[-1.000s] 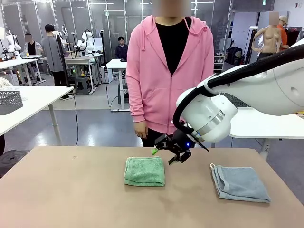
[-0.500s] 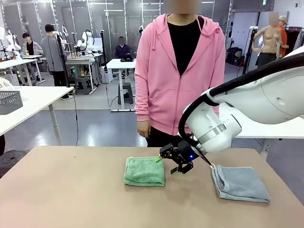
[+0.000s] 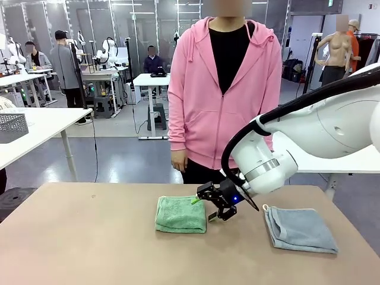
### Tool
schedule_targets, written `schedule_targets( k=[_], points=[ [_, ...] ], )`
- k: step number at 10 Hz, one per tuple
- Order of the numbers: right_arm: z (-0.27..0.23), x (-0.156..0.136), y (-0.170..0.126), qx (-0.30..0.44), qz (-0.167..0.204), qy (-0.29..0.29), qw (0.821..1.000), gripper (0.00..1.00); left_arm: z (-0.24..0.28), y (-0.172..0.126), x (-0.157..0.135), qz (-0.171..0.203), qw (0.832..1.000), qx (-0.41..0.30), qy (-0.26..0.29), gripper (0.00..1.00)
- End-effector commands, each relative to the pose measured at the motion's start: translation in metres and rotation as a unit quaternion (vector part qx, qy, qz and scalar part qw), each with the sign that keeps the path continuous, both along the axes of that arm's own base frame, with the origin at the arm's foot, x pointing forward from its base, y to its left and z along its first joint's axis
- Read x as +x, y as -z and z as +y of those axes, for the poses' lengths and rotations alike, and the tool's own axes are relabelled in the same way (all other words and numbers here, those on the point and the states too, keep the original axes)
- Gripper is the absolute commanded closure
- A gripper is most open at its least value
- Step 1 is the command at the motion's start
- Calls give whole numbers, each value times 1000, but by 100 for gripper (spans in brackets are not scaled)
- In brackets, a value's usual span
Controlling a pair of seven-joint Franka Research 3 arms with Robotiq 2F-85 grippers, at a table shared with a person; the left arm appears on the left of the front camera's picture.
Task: Fold the towels and place them in the basket.
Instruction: Stack the folded Towel with hook on the right side of the table.
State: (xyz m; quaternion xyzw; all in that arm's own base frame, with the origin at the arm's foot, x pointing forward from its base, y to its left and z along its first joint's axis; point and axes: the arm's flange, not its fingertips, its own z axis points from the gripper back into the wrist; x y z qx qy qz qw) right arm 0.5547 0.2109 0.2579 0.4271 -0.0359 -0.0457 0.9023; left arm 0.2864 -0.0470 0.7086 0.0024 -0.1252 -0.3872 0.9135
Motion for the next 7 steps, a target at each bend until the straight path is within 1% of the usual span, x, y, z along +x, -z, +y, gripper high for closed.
schedule_targets(
  k=[1, 2, 3, 4, 5, 7],
  points=[
    [10, 9, 14, 22, 1, -1, 1000, 28, 0, 1, 0, -2, 1000, 5, 1, 0],
    [14, 10, 14, 19, -12, 2, 1000, 18, 0, 1, 0, -2, 1000, 5, 1, 0],
    [18, 9, 13, 26, -18, 4, 999, 88, 0, 1, 0, -2, 1000, 5, 1, 0],
    [20, 10, 16, 25, -11, 3, 1000, 78, 0, 1, 0, -2, 1000, 5, 1, 0],
    [21, 10, 18, 37, -11, 2, 999, 100, 0, 1, 0, -2, 1000, 5, 1, 0],
    [24, 12, 21, 26, -5, 1, 1000, 100, 0, 1, 0, -2, 1000, 5, 1, 0]
  ],
)
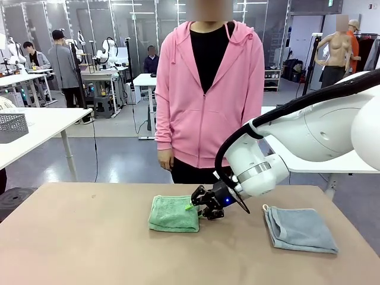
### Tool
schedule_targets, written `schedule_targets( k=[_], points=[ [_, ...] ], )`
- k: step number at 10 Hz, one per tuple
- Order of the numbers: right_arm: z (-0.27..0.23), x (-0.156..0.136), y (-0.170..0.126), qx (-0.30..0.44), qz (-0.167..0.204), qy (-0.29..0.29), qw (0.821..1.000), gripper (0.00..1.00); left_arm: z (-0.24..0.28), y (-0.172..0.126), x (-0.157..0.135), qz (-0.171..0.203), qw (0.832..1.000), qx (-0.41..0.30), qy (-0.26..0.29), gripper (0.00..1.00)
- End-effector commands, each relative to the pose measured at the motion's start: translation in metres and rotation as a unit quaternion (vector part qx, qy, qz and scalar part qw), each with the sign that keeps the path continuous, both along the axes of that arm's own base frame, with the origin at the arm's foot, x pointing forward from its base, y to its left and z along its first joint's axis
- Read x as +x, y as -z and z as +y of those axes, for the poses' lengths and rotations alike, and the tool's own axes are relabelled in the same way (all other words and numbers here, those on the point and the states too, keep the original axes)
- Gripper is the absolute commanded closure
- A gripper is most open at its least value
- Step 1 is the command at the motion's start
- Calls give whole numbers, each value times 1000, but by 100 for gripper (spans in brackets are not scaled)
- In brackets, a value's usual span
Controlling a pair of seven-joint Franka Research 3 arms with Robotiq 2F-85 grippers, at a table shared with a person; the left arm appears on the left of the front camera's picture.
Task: Fold the towels and place them in the basket.
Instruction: Stack the folded Towel with hook on the right side of the table.
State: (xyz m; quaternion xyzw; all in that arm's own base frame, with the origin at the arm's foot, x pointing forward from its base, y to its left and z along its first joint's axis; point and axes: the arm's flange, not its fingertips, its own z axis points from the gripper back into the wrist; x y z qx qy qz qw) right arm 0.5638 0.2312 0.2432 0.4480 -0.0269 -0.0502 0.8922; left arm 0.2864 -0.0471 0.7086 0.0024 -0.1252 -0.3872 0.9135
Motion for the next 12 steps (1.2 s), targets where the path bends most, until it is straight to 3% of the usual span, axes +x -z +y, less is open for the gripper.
schedule_targets(
  k=[1, 5, 6, 7, 10, 11, 12],
  points=[
    [6, 3, 4, -10, -17, -2, 1000, 99, 0, 1, 0, -2, 1000, 5, 1, 0],
    [9, -2, -2, -28, -23, 0, 999, 100, 0, 1, 0, -2, 1000, 5, 1, 0],
    [12, -8, -9, -62, -22, 14, 998, 100, 0, 1, 0, -2, 1000, 5, 1, 0],
    [7, -1, 1, -16, -10, 0, 1000, 100, 0, 1, 0, -2, 1000, 5, 1, 0],
    [7, -1, 1, -16, -10, 0, 1000, 100, 0, 1, 0, -2, 1000, 5, 1, 0],
    [8, -3, -2, -24, -14, 0, 1000, 94, 0, 1, 0, -2, 1000, 5, 1, 0],
    [8, -4, -26, -42, -36, -20, 998, 94, 0, 1, 0, -2, 1000, 5, 1, 0]
  ],
)
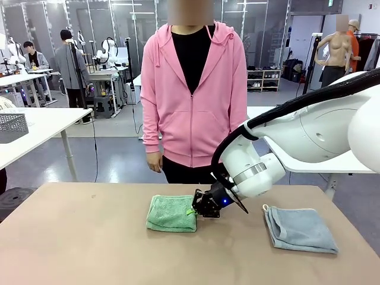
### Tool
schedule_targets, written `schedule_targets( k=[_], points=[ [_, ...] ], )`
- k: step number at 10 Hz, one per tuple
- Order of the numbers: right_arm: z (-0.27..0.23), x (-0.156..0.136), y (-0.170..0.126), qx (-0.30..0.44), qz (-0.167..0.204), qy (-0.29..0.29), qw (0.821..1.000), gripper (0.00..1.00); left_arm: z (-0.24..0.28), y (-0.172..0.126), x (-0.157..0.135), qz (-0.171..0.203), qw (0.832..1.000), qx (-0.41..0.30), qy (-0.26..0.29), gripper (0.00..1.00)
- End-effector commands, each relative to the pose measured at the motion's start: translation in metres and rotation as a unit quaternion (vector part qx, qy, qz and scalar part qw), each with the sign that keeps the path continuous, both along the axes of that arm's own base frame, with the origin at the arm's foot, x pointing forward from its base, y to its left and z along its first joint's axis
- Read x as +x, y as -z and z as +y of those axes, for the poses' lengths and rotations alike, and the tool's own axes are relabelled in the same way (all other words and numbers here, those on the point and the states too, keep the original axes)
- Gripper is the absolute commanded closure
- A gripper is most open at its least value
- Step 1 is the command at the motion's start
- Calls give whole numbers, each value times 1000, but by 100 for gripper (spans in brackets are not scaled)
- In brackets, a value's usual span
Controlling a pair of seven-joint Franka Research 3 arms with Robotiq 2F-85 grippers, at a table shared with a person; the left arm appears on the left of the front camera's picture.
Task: Fold the towels and place them in the basket.
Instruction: Stack the folded Towel with hook on the right side of the table.
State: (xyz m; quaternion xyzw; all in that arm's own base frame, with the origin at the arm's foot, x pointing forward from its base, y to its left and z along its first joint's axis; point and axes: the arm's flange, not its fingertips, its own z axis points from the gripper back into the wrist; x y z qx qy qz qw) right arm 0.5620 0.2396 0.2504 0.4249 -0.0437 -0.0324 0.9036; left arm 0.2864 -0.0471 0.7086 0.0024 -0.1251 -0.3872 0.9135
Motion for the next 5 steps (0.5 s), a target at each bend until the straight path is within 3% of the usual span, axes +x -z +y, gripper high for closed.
schedule_targets(
  k=[1, 3, 5],
  points=[
    [-9, -5, -45, -24, -34, -27, 999, 94, 0, 1, 0, -2, 1000, 5, 1, 0],
    [-29, -13, -100, -28, -88, -49, 995, 94, 0, 1, 0, -2, 1000, 5, 1, 0],
    [-51, -25, -154, -97, -105, -84, 986, 94, 0, 1, 0, -2, 1000, 5, 1, 0]
  ],
)
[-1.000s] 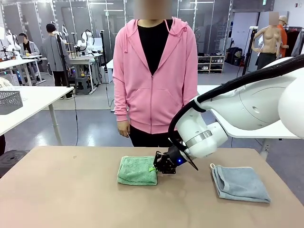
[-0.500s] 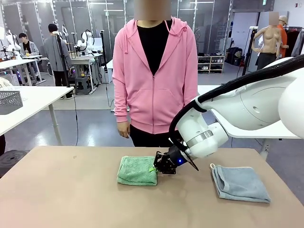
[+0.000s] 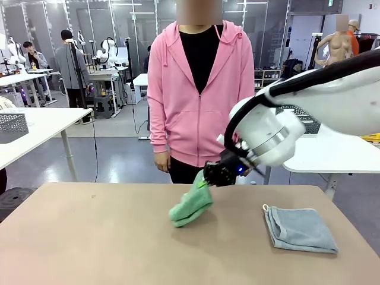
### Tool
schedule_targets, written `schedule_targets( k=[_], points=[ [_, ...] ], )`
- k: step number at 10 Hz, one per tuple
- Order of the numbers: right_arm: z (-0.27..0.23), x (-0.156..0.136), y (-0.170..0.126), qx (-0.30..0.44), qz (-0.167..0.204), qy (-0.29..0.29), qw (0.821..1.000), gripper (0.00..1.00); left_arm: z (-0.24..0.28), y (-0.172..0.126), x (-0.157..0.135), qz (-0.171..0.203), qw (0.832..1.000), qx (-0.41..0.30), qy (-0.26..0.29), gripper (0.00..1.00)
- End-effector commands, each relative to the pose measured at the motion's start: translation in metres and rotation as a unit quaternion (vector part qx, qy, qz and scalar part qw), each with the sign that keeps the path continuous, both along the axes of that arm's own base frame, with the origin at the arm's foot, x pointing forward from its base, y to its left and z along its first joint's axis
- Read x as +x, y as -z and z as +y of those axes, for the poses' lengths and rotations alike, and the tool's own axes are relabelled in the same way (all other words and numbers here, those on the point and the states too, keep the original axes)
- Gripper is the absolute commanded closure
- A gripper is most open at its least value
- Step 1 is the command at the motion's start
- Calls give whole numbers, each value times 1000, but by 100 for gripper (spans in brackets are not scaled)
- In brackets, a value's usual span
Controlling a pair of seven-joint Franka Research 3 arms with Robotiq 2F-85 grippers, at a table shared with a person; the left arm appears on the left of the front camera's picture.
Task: Fold the towels and place them in the basket.
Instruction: Stack the folded Towel with hook on the right side of the table.
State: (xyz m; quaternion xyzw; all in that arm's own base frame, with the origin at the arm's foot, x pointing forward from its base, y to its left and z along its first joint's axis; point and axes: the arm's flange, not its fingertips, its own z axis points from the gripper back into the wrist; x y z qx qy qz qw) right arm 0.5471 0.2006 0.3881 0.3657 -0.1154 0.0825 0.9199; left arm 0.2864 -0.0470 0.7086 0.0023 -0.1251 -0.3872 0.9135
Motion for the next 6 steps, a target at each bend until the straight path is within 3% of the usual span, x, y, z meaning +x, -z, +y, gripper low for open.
schedule_targets(
  k=[1, 6],
  points=[
    [-27, -16, -36, -53, -11, -9, 998, 94, 0, 1, 0, -2, 1000, 5, 1, 0],
    [-115, -41, -77, -142, -19, -64, 988, 94, 0, 1, 0, -2, 1000, 5, 1, 0]
  ],
)
